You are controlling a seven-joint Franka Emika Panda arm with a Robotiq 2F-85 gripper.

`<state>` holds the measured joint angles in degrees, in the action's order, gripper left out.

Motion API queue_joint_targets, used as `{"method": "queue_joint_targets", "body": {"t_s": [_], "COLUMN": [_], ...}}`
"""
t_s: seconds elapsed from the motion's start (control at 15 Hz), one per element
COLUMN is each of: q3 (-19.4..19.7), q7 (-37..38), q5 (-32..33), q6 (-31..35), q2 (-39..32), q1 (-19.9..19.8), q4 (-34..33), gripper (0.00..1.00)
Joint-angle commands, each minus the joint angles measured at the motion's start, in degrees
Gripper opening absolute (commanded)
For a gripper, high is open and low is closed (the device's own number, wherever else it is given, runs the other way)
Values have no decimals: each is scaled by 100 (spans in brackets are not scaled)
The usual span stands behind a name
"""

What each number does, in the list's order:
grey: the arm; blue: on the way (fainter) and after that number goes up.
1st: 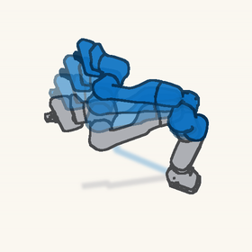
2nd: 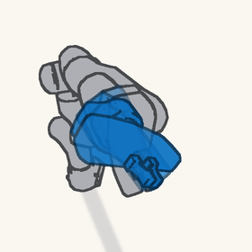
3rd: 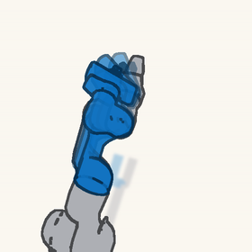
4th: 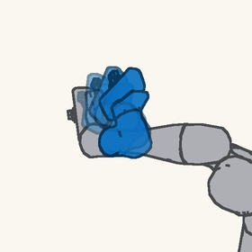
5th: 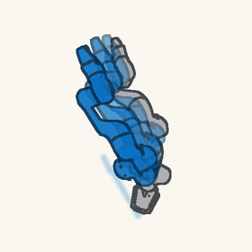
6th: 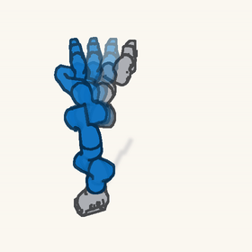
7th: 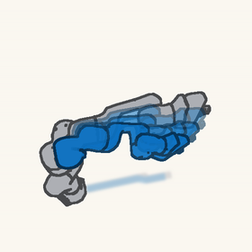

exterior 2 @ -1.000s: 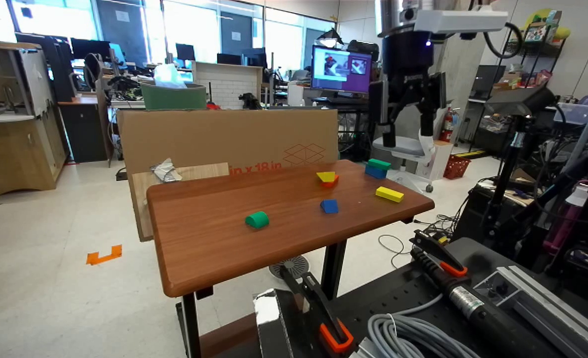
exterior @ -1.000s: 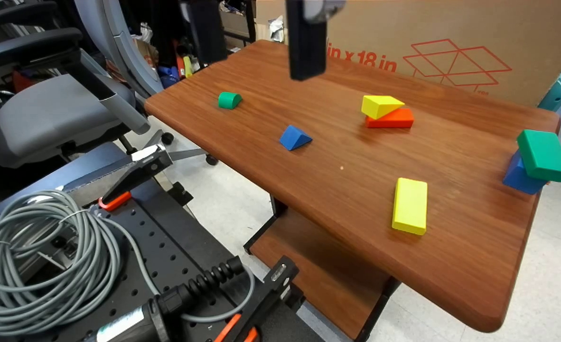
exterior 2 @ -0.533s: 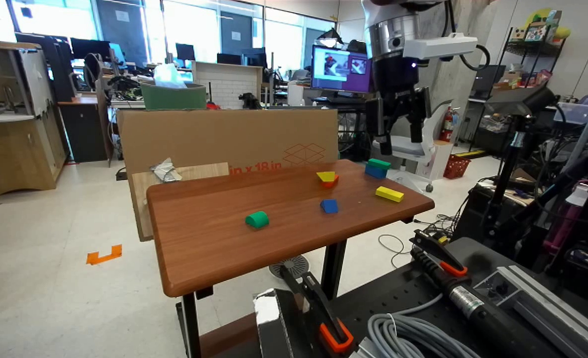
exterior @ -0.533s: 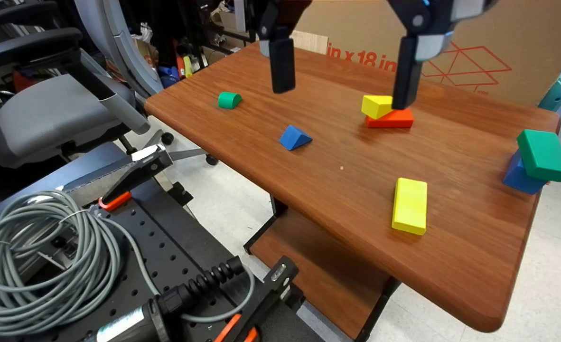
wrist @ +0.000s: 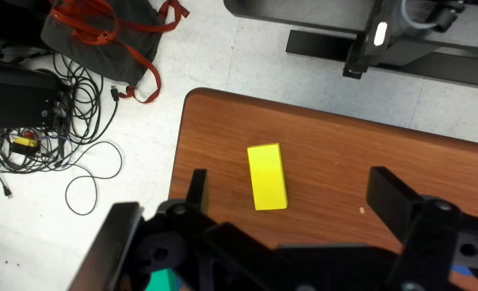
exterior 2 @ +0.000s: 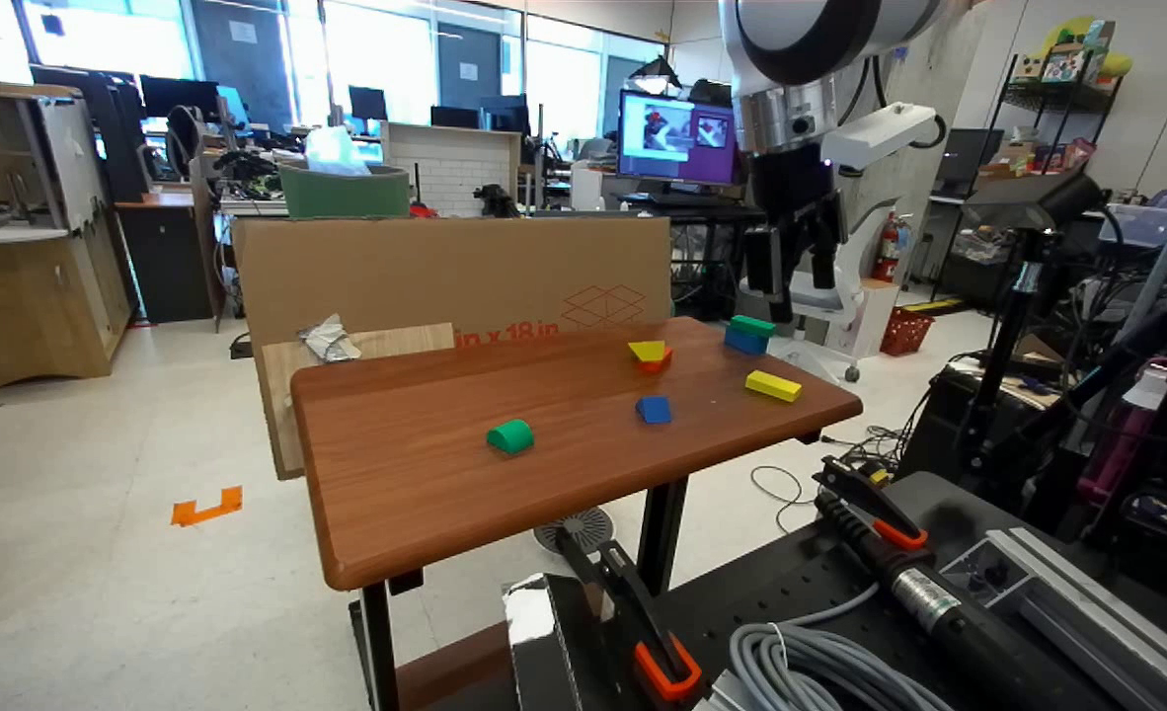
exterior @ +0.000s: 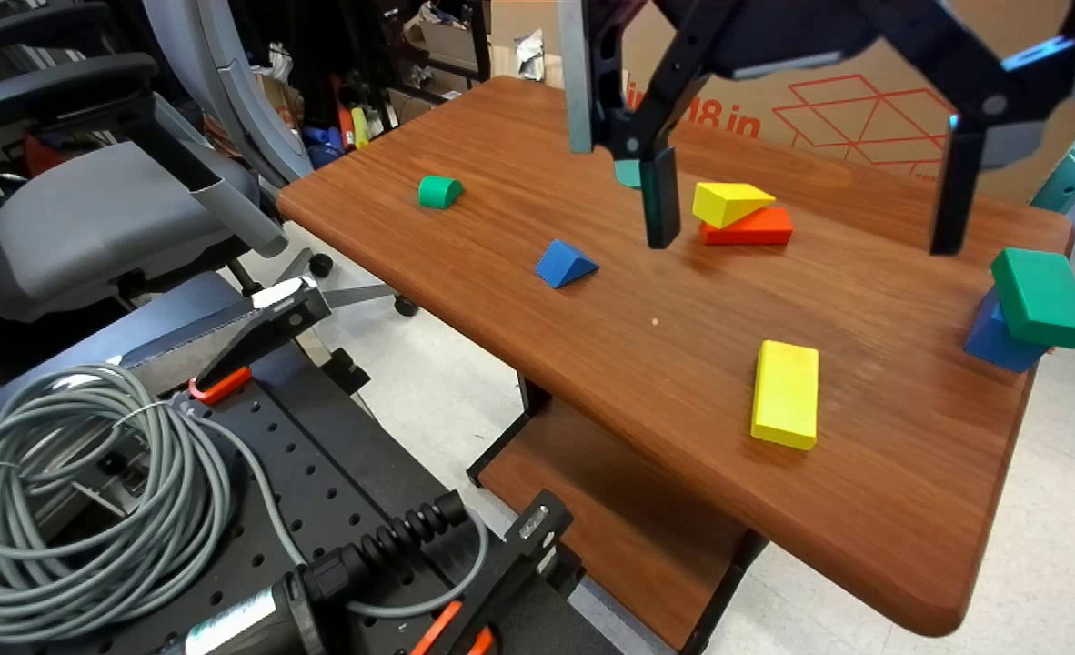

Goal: Put the yellow block that is in the front on the green block

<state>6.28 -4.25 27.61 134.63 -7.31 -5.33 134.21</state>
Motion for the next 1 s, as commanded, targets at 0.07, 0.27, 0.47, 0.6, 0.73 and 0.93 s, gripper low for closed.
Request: {"method": "queue_joint_targets", "body": {"t_s": [0.07,0.27,0.47,0.6,0.73,0.93], "q3": [94,80,17,10,9,-38], "q7": [-444,-762,-1164,-1377,-1570,-1855], "q5": [-141,-320,-517,-645,-724,-921], "q6": [665,857,993,982,957,897], "q2": [-595,-925,-1196,-1384,-1578,-1797], "q1": [-152,-212,-270,-305,-342,-442], "q4": [-280,-410,-550,-689,-812,-933], "gripper": [100,100,100,100,100,100]}}
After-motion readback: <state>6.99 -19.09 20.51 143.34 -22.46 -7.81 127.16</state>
